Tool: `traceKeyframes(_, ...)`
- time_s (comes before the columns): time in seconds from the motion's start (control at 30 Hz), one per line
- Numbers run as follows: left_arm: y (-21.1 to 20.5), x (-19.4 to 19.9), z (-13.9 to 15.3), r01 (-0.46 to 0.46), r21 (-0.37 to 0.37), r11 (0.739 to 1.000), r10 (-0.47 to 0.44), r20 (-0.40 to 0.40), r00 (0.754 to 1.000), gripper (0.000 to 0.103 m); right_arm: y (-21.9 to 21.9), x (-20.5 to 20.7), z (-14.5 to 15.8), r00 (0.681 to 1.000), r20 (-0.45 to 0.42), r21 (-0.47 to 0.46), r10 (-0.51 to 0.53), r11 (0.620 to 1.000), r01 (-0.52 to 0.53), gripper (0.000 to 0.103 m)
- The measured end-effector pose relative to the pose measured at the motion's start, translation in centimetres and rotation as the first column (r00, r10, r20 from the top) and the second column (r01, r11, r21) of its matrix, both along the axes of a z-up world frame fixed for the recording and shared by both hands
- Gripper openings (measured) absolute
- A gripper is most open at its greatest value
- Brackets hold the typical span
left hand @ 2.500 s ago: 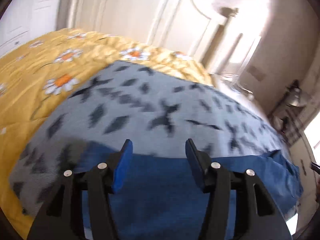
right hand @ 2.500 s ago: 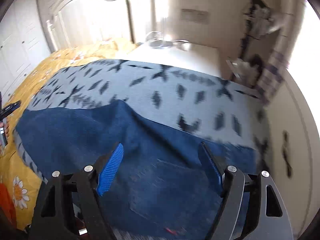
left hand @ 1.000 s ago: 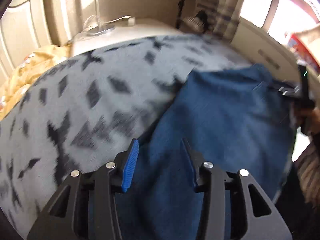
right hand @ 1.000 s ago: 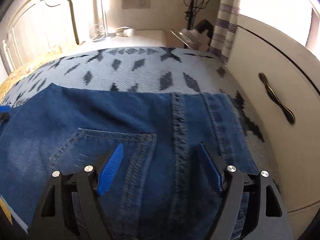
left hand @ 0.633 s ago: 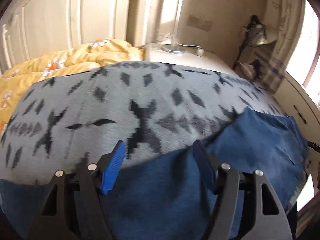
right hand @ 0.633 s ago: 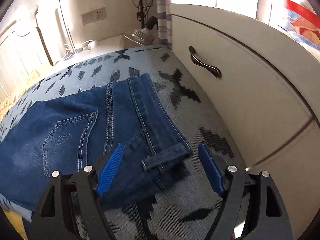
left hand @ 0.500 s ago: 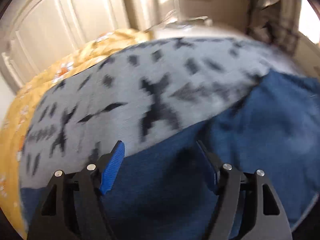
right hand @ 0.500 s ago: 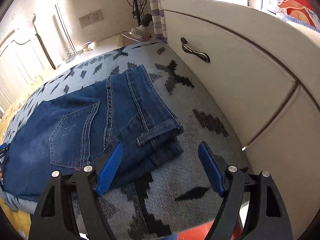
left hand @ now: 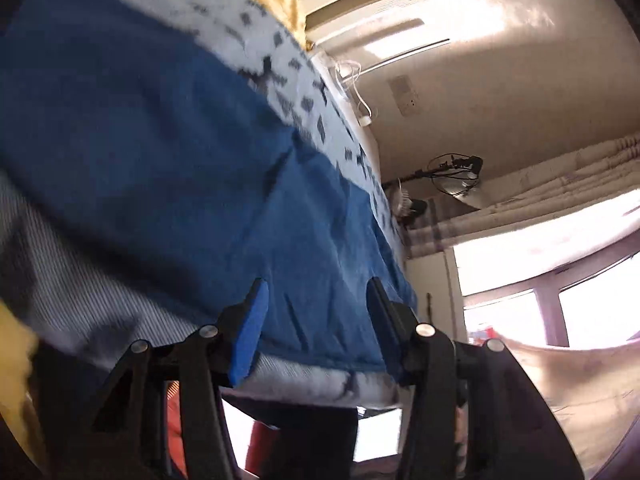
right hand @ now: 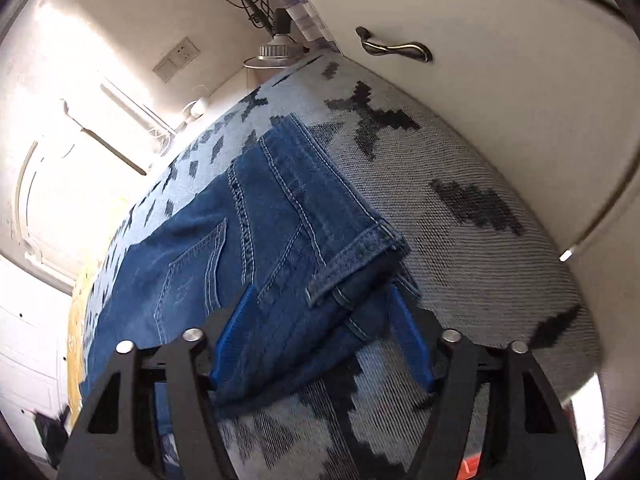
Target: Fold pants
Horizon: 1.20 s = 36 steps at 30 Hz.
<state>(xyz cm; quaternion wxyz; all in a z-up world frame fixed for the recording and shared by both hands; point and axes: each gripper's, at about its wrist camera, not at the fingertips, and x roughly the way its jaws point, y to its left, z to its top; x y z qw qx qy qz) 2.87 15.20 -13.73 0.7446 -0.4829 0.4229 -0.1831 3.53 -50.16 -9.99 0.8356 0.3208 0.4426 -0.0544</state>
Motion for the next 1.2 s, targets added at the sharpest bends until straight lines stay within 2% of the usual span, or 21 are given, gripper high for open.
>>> traceKeyframes(0.03,-0.9,-0.5,-1.2,0.008,-0.062,0.998,-0.011,-0.037,0.999,0.050,0.0,0.3,-0.2,1.000,-0.002,0.003,0.000,1.000,0.000,0.038)
traceKeyframes(0.07,-1.8,-0.7,-2.1,0.019,-0.113,0.993,-0.026,-0.059,0.998,0.050,0.1,0.6,-0.3,1.000,-0.012,-0.024,-0.011,1.000,0.011,0.022)
traceKeyframes(0.1,-2.6,-0.6,-2.7,0.021,-0.130,0.991,-0.032,-0.080,0.996,0.050,0.1,0.7,-0.4,1.000,-0.014,-0.029,-0.008,1.000,0.008,0.016)
traceKeyframes(0.13,-3.2,-0.5,-3.4,0.005,-0.137,0.990,-0.020,-0.110,0.994,0.049,0.1,0.6,-0.3,1.000,-0.002,-0.021,-0.006,1.000,0.006,0.015)
traceKeyframes(0.2,-3.7,0.7,-5.2,-0.019,-0.199,0.980,-0.015,-0.169,0.986,0.041,0.0,0.1,0.0,1.000,0.017,-0.017,-0.005,1.000,0.006,0.012)
traceKeyframes(0.33,-4.7,2.0,-6.7,-0.039,-0.183,0.982,-0.004,-0.230,0.973,0.038,-0.1,-1.0,0.8,0.999,0.033,-0.022,0.000,1.000,0.000,0.012)
traceKeyframes(0.4,-4.9,2.6,-6.9,-0.045,-0.174,0.984,0.005,-0.225,0.974,0.038,-0.1,-1.3,1.1,0.999,0.036,-0.019,0.001,1.000,-0.001,0.012)
traceKeyframes(0.43,-5.1,2.9,-7.0,-0.052,-0.146,0.988,0.017,-0.231,0.973,0.035,-0.1,-1.4,1.1,0.999,0.037,-0.019,0.002,1.000,-0.002,0.012)
traceKeyframes(0.5,-5.1,3.2,-7.3,-0.071,-0.148,0.986,0.035,-0.236,0.971,0.021,-0.1,-1.2,0.9,1.000,0.029,-0.027,0.011,1.000,-0.010,0.012)
traceKeyframes(0.53,-5.3,3.3,-7.2,-0.071,-0.126,0.989,0.040,-0.237,0.971,0.016,-0.2,-1.1,0.7,1.000,0.019,-0.026,0.011,1.000,-0.011,0.012)
traceKeyframes(0.57,-5.4,3.4,-7.0,-0.070,-0.101,0.992,0.045,-0.236,0.971,0.001,-0.2,-1.0,0.5,1.000,0.011,-0.025,0.012,1.000,-0.012,0.012)
traceKeyframes(0.7,-6.0,2.8,-5.4,-0.077,-0.073,0.994,0.060,-0.212,0.975,0.001,-0.1,-0.5,0.0,0.999,-0.018,-0.062,0.030,0.998,-0.031,0.012)
traceKeyframes(0.8,-6.3,3.4,-5.8,-0.078,-0.064,0.995,0.062,-0.229,0.971,0.001,0.4,-0.1,-0.5,0.998,-0.044,-0.120,0.038,0.992,-0.043,0.012)
traceKeyframes(0.87,-6.3,3.3,-6.5,-0.091,-0.077,0.993,0.069,-0.256,0.964,0.001,0.6,-0.2,-0.5,0.998,-0.046,-0.142,0.034,0.989,-0.041,0.011)
traceKeyframes(0.93,-6.4,3.2,-6.7,-0.084,-0.072,0.994,0.063,-0.249,0.966,0.001,1.0,-0.3,-0.3,0.998,-0.051,-0.181,0.036,0.982,-0.045,0.011)
traceKeyframes(1.03,-5.6,3.2,-7.2,-0.061,-0.119,0.991,0.031,-0.240,0.970,0.008,1.6,-0.3,-0.2,0.997,-0.065,-0.237,0.035,0.970,-0.049,0.011)
traceKeyframes(1.07,-5.2,2.8,-7.0,-0.038,-0.129,0.991,0.008,-0.221,0.975,0.020,1.7,-0.4,-0.2,0.997,-0.068,-0.253,0.030,0.966,-0.047,0.012)
traceKeyframes(1.1,-5.0,2.6,-6.3,-0.011,-0.123,0.992,-0.013,-0.192,0.981,0.027,2.0,-0.3,-0.2,0.997,-0.073,-0.274,0.022,0.961,-0.042,0.012)
traceKeyframes(1.13,-4.6,2.1,-5.3,0.009,-0.097,0.995,-0.024,-0.155,0.988,0.027,2.2,-0.3,-0.1,0.997,-0.076,-0.292,0.016,0.956,-0.037,0.012)
traceKeyframes(1.2,-3.3,1.5,-2.4,0.037,-0.018,0.999,-0.038,-0.043,0.998,0.031,2.4,-0.5,0.2,0.997,-0.078,-0.316,-0.003,0.949,-0.022,0.025)
